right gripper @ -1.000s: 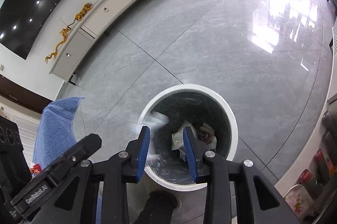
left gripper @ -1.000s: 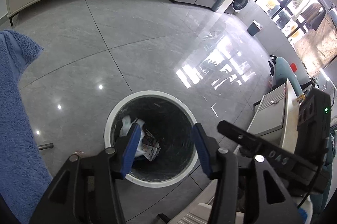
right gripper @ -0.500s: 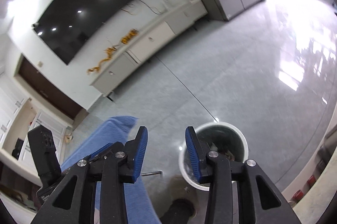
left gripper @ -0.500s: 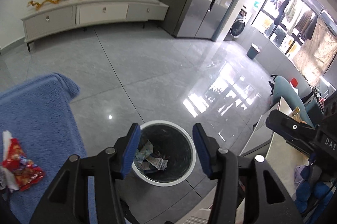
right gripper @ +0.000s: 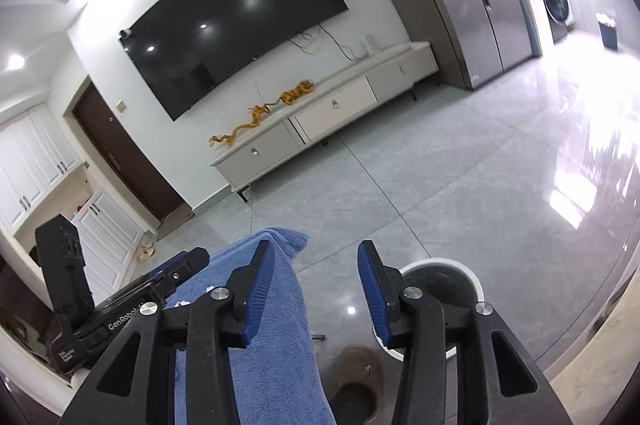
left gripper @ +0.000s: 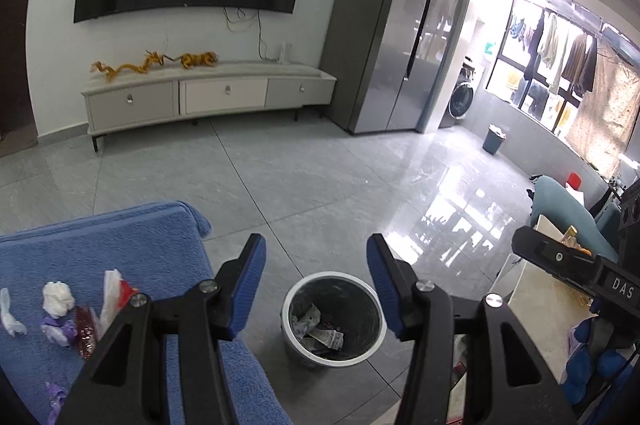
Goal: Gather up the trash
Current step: 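Move both open tools back over the trash on the towel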
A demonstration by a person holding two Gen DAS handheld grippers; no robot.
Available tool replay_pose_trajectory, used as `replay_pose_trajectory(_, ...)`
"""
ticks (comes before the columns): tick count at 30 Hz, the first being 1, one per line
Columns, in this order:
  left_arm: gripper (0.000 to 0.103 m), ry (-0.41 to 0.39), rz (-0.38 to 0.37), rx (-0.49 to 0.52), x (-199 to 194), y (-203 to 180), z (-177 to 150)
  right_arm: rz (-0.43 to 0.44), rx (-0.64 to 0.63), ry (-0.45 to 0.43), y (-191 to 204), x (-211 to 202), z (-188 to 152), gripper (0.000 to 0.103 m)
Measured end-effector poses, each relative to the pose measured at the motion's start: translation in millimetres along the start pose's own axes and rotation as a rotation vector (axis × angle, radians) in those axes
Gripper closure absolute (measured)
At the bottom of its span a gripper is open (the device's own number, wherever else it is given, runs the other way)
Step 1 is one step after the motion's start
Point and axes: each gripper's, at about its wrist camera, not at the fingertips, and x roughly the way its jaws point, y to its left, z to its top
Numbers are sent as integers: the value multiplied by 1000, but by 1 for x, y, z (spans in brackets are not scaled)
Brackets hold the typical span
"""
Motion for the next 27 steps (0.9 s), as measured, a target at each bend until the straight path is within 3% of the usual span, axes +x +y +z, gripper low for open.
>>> replay_pose_trajectory(6, 51, -75, 37, -3, -56, 19, -10, 9, -74, -35, 31, -22, -9, 54)
replay_pose_trajectory(12, 50, -142, 94, -21, -111, 45, -19, 19, -165, -75, 63, -41, -22, 41)
replay_pose_trajectory(16, 48, -180, 129, -51, -144, 70, -26, -15, -241, -134, 87, -54, -27, 25)
replay_pose_trajectory(27, 47, -259, 226, -104, -223, 128, -60, -113, -441, -305, 148, -83, -48, 5)
